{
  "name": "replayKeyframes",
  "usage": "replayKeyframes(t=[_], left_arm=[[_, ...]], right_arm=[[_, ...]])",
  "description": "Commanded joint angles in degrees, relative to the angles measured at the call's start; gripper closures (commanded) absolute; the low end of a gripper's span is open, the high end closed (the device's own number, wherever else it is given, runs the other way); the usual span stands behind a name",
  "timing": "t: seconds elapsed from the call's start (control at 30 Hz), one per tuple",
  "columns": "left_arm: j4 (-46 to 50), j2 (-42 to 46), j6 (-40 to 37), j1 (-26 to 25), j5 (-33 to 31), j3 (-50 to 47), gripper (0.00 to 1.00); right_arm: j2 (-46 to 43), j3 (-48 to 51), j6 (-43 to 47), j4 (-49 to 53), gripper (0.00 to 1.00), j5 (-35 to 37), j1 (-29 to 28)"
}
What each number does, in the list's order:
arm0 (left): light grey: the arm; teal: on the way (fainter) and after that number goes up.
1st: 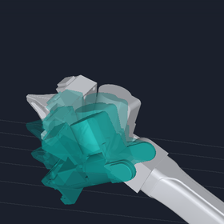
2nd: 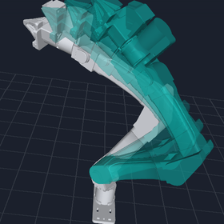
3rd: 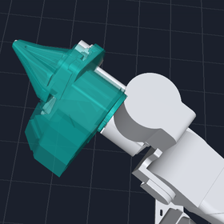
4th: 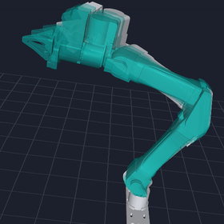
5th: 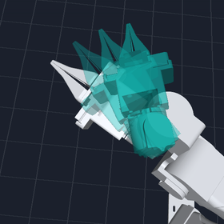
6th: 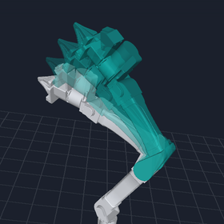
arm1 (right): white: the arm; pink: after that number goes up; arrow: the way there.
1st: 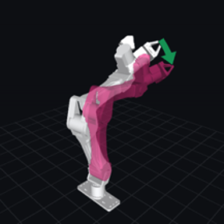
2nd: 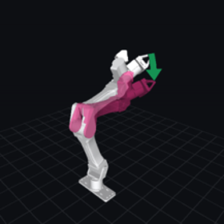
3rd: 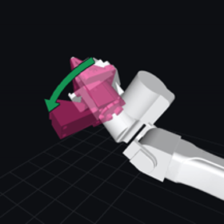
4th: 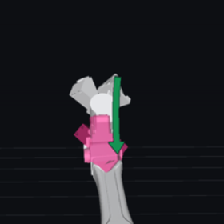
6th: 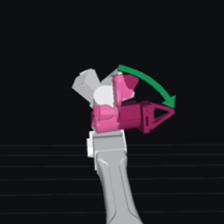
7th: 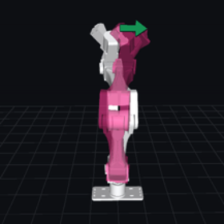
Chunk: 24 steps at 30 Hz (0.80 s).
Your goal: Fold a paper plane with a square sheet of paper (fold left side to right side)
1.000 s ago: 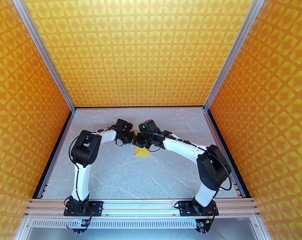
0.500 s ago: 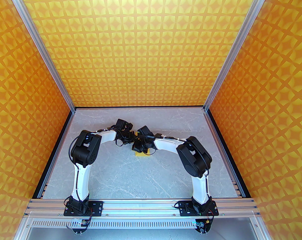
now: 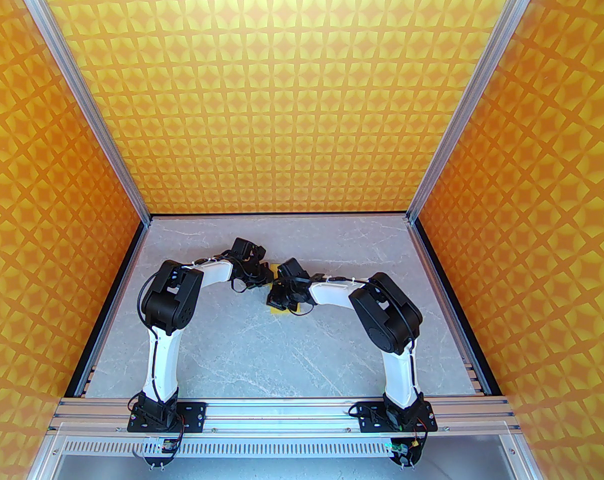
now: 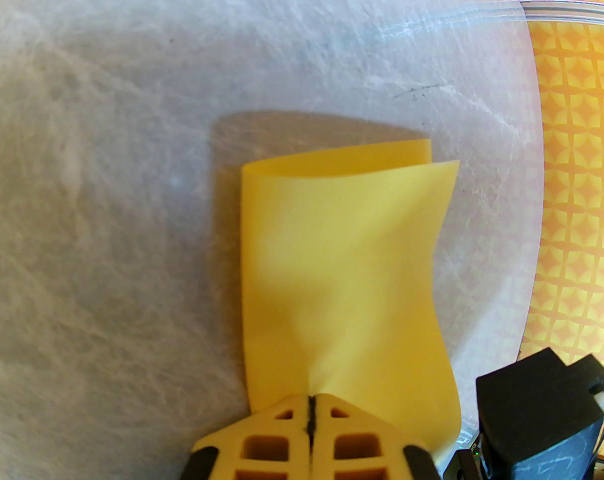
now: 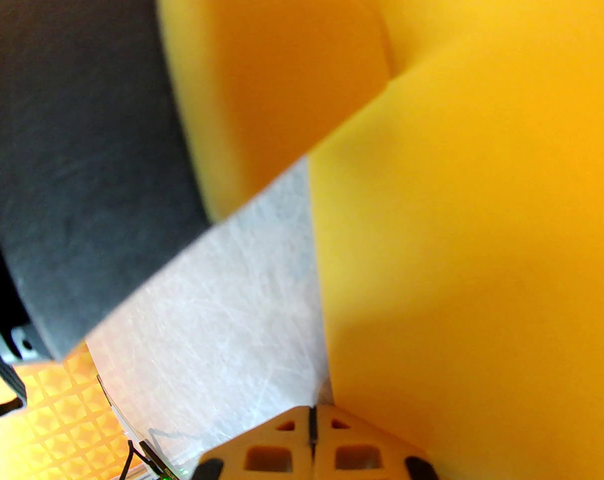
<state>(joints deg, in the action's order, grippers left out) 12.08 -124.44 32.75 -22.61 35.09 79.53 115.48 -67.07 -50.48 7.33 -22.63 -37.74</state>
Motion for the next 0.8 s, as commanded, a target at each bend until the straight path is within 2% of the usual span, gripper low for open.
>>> replayKeyframes(t=[0.0,0.3,0.77], left_arm=[[2.01,0.13,0.28,-0.94,-2.37,-2.43,1.0],[-4.11,1.41,2.14,0.81,-3.01,-4.42,1.0],[0.83,-4.8,-0.52,3.09,-4.36,5.93,1.0]], right_arm=[[0.78,4.83,1.02,5.28,1.0,0.9,-0.06],[0.11,12.37,-0.59,1.28,1.0,-0.52,-0.06],[0.45,11.64,0.29,2.24,1.0,-1.51,-0.06]])
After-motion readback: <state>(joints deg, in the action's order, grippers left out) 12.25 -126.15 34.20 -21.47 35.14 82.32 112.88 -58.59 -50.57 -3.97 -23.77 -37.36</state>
